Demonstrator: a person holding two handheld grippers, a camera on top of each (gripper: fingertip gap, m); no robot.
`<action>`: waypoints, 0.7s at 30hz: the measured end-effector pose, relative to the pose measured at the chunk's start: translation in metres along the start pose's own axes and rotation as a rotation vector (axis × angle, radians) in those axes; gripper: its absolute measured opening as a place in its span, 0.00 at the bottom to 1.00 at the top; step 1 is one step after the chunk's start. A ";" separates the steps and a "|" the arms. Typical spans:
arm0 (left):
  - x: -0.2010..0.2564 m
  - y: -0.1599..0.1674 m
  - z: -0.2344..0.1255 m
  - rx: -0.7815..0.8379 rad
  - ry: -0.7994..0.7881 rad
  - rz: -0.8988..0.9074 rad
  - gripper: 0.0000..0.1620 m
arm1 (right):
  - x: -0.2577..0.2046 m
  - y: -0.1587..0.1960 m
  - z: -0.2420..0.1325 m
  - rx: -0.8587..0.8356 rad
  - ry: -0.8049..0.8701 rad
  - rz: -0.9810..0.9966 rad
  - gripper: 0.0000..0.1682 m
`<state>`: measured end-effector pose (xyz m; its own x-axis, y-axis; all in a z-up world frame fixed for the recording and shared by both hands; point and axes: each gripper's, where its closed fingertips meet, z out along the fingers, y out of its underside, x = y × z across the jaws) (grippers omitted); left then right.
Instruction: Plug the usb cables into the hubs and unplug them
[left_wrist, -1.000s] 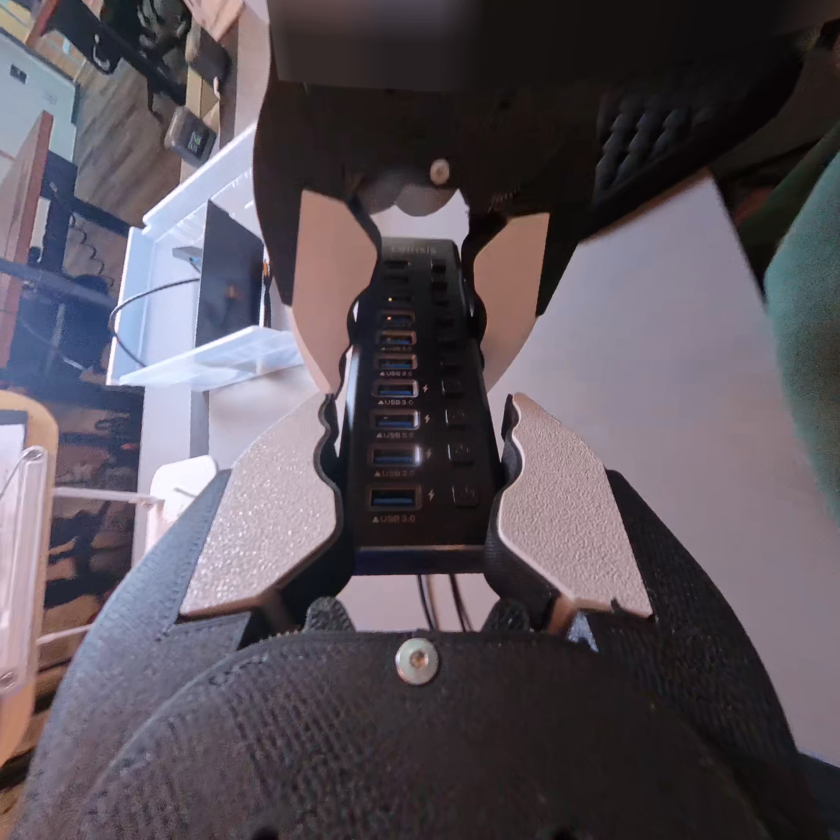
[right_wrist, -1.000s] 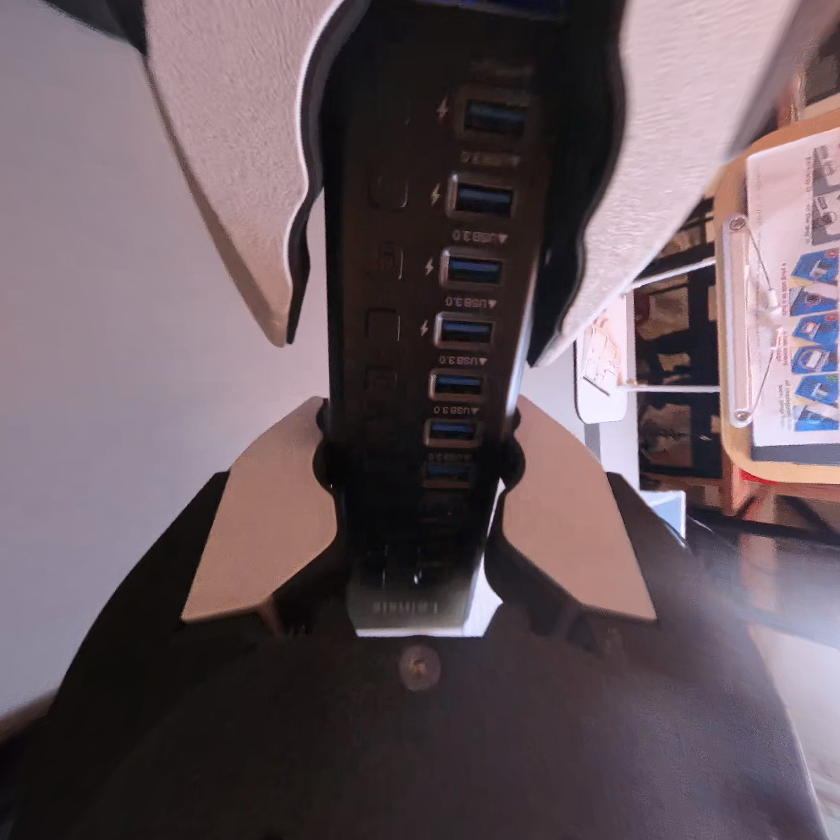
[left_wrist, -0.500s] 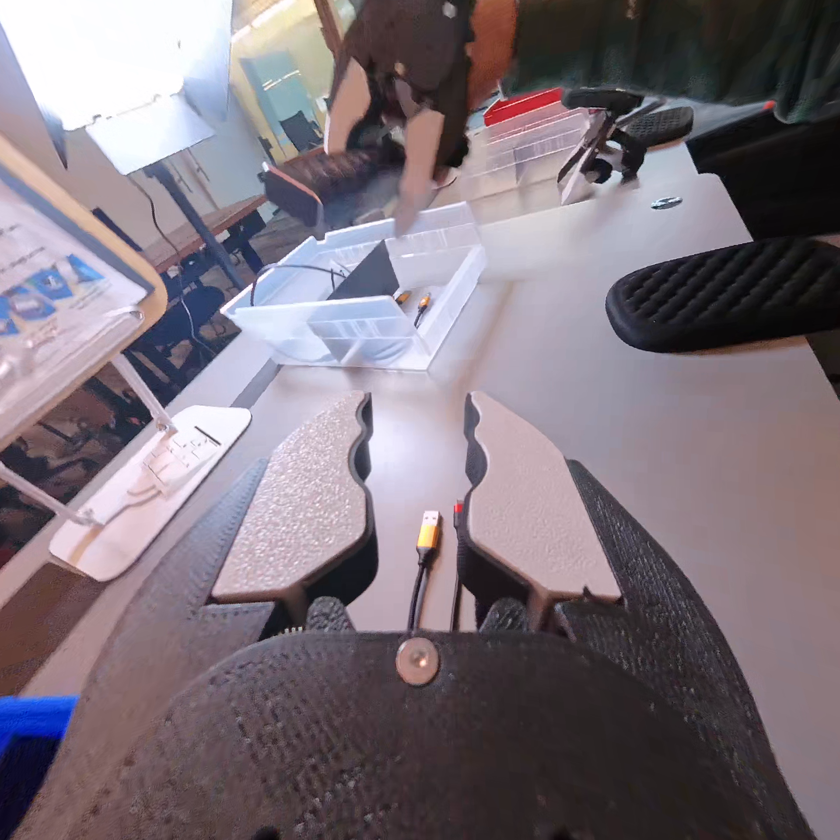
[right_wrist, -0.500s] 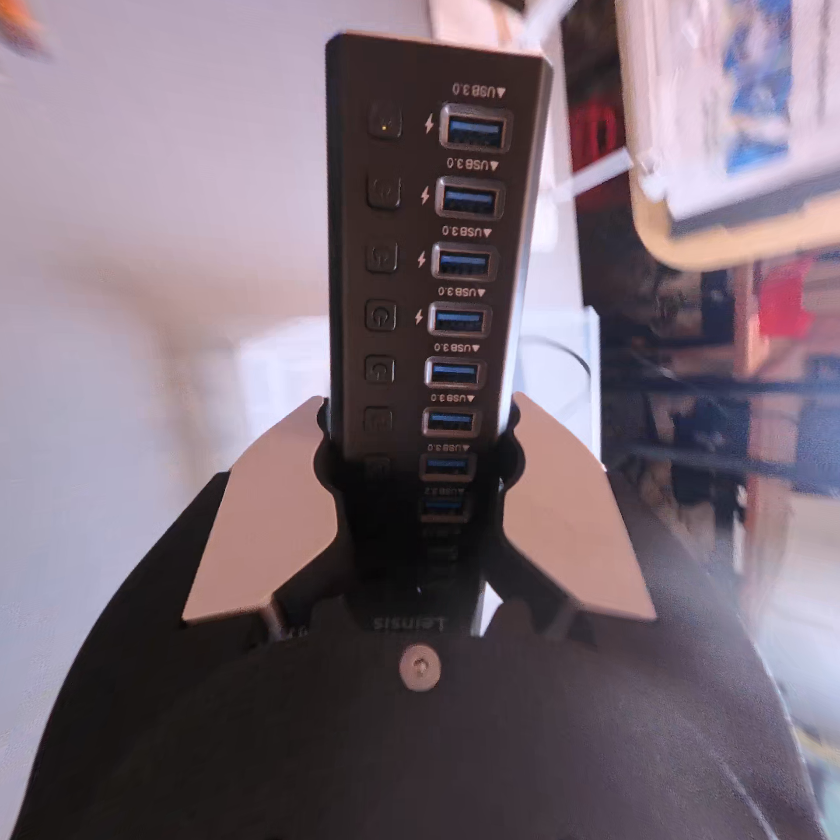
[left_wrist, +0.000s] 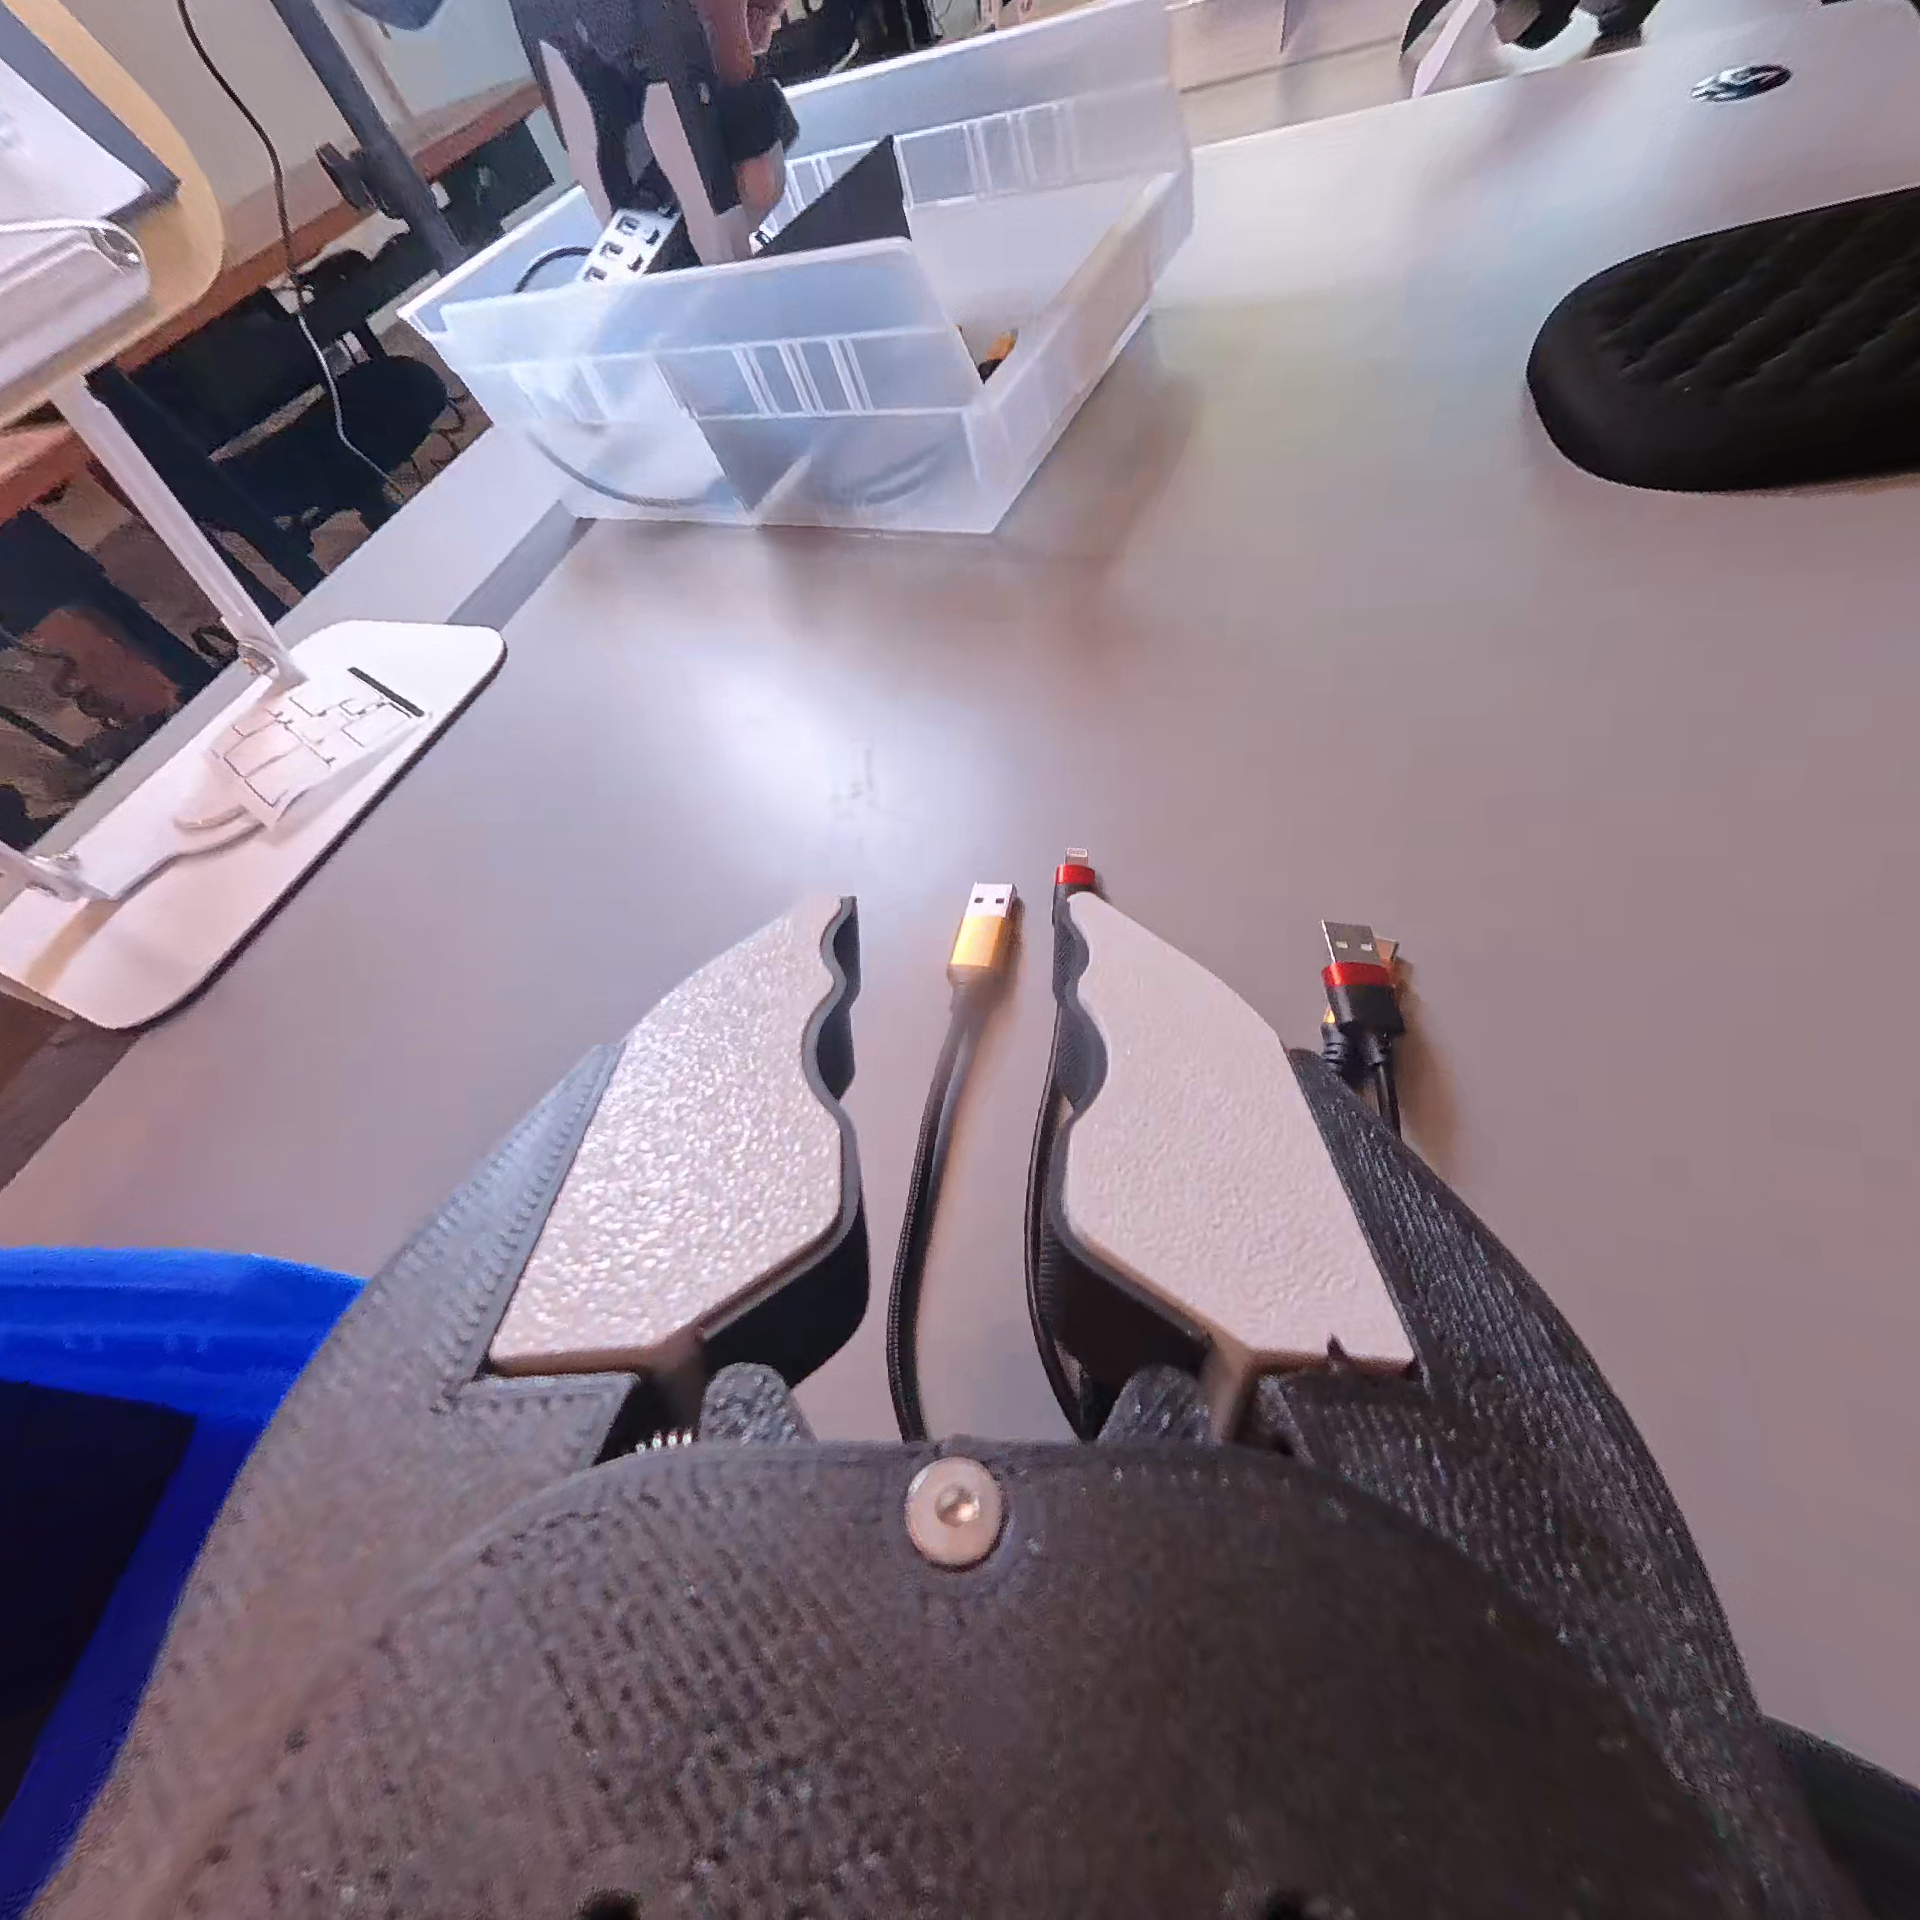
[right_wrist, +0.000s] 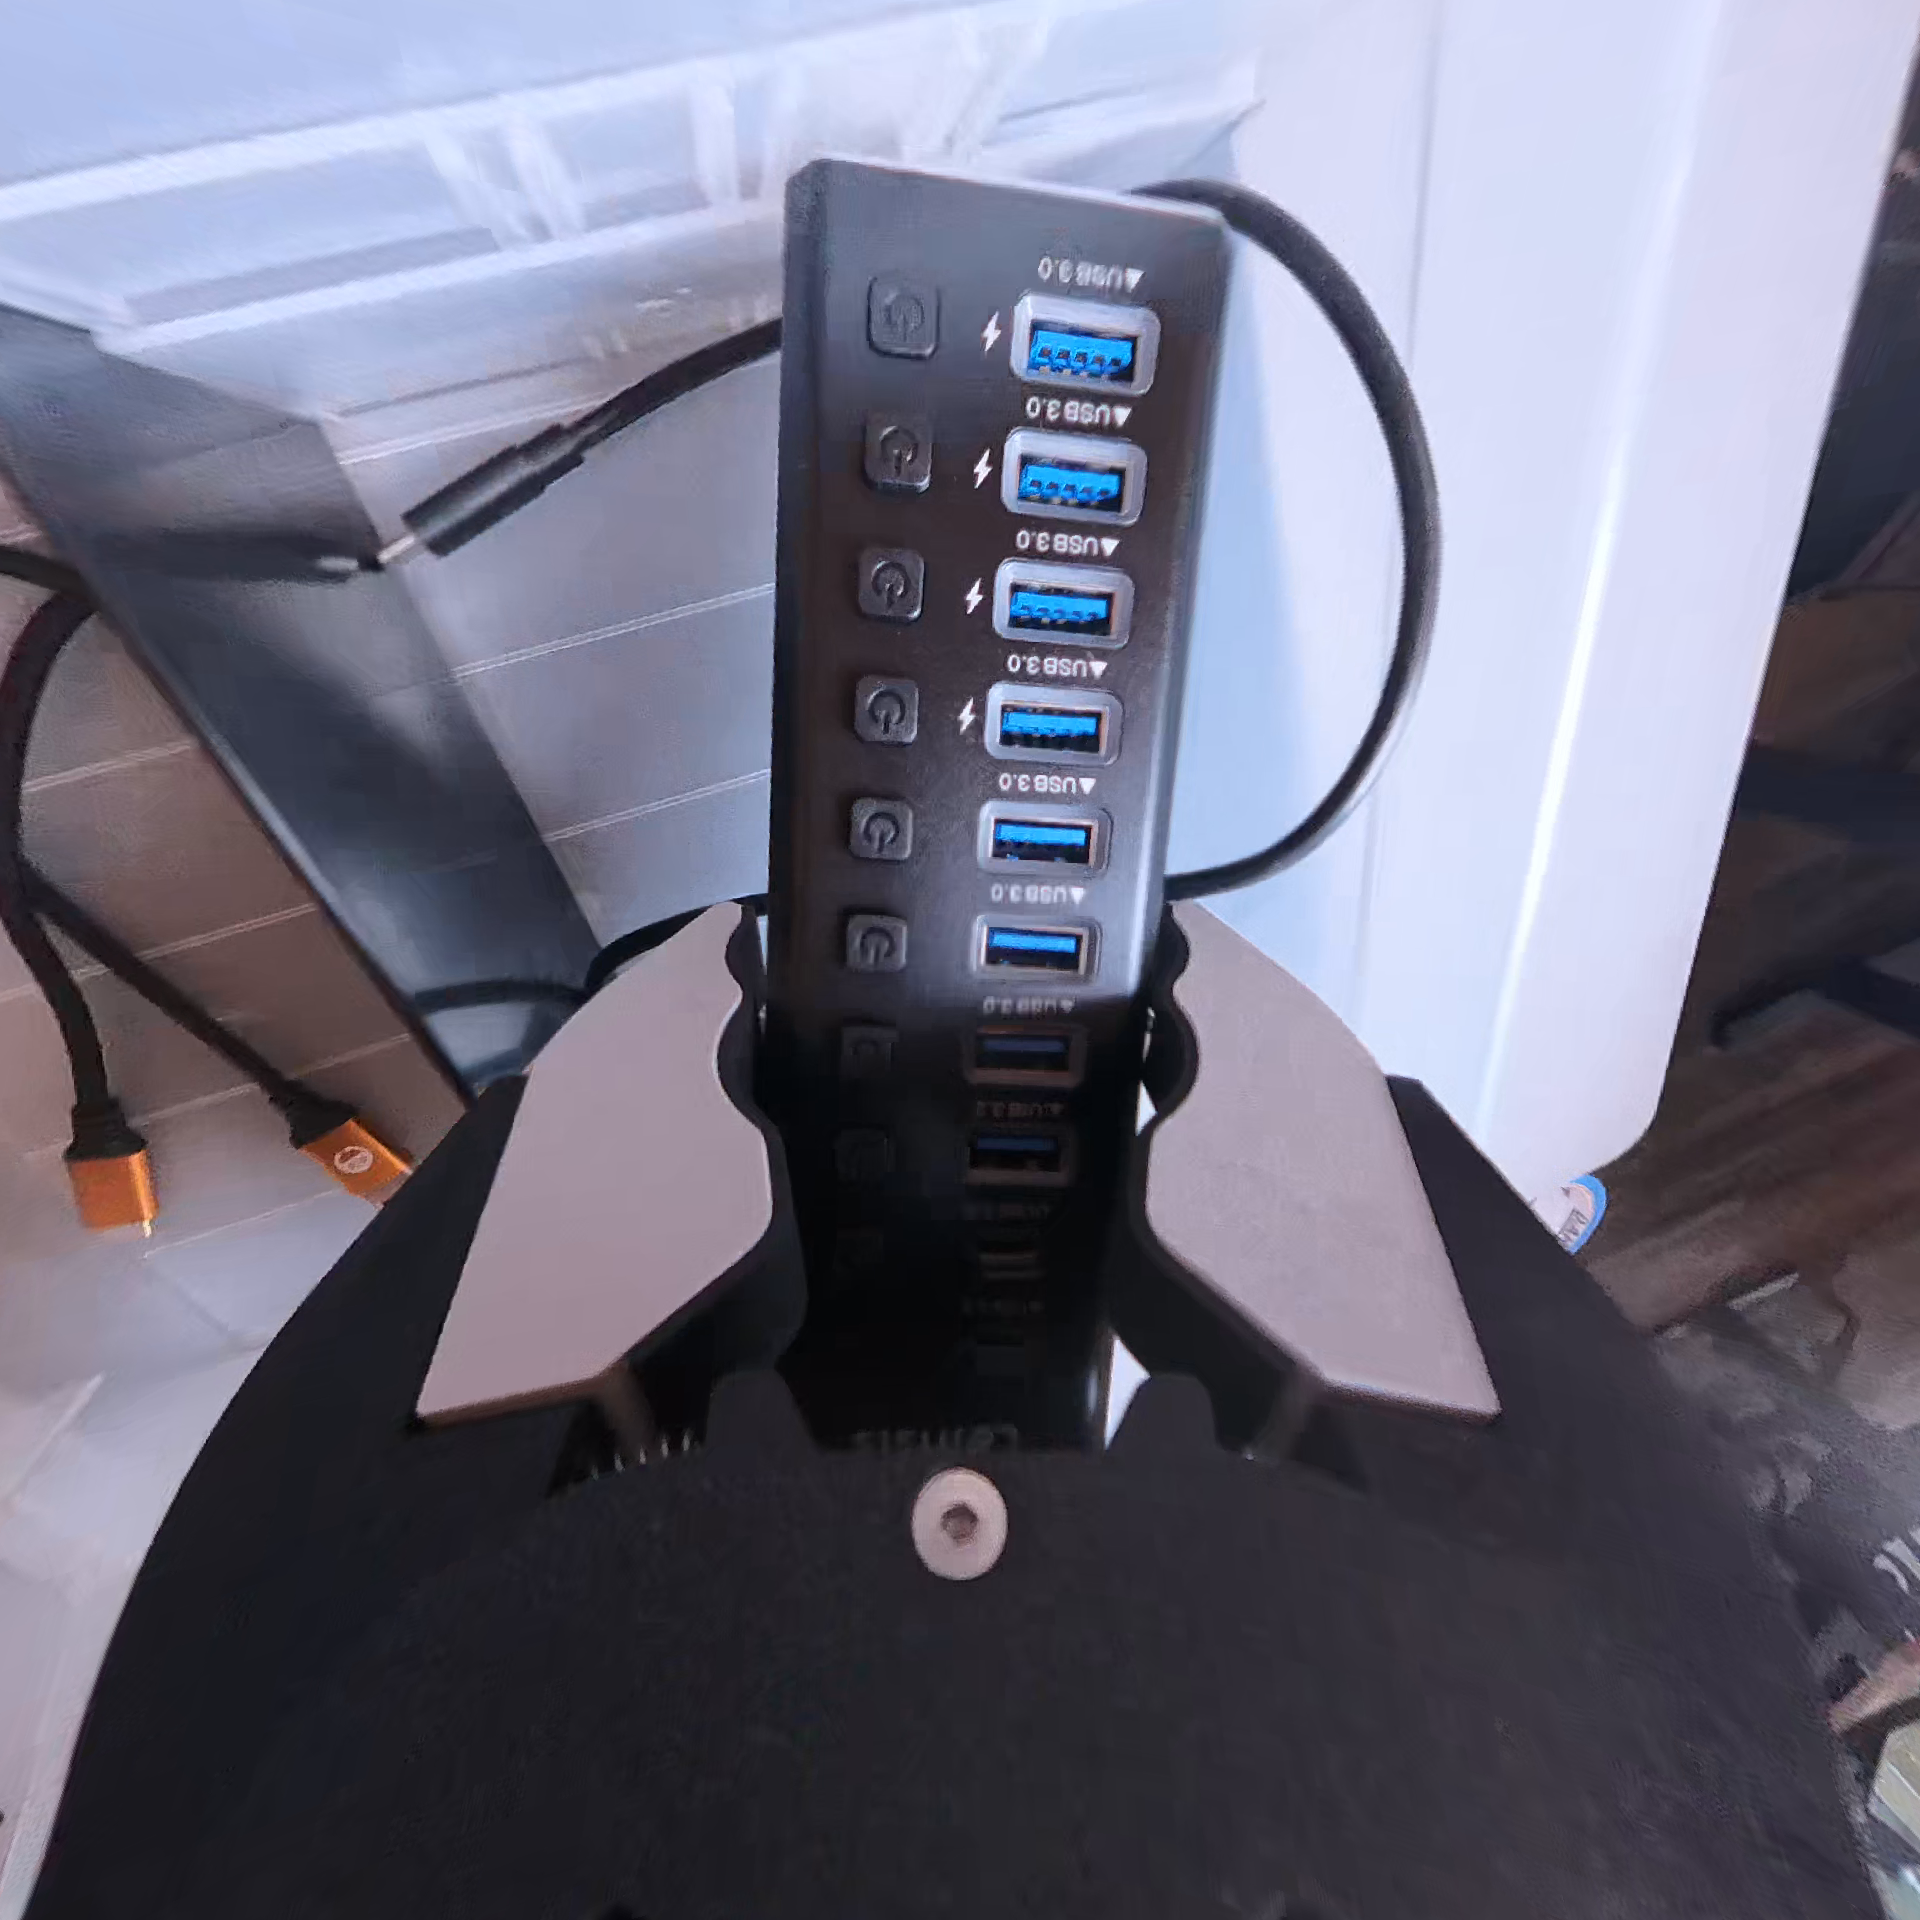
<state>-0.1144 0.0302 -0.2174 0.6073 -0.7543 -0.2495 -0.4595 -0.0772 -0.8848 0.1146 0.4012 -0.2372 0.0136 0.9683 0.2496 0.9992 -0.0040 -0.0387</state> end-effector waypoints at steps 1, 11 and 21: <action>0.000 0.003 0.001 -0.005 0.009 -0.007 0.22 | 0.003 -0.001 0.002 -0.016 0.020 -0.004 0.42; -0.006 0.006 -0.003 -0.036 -0.019 0.020 0.24 | -0.064 -0.105 -0.125 0.441 0.154 -0.140 0.41; -0.061 -0.055 -0.073 0.336 -0.334 0.010 0.15 | -0.343 -0.209 -0.077 0.536 -0.241 -0.534 0.37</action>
<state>-0.1737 0.0332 -0.1249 0.8043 -0.4986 -0.3232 -0.2650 0.1859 -0.9462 -0.0958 0.0509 -0.2398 -0.5321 0.8329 0.1522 0.7139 0.5379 -0.4484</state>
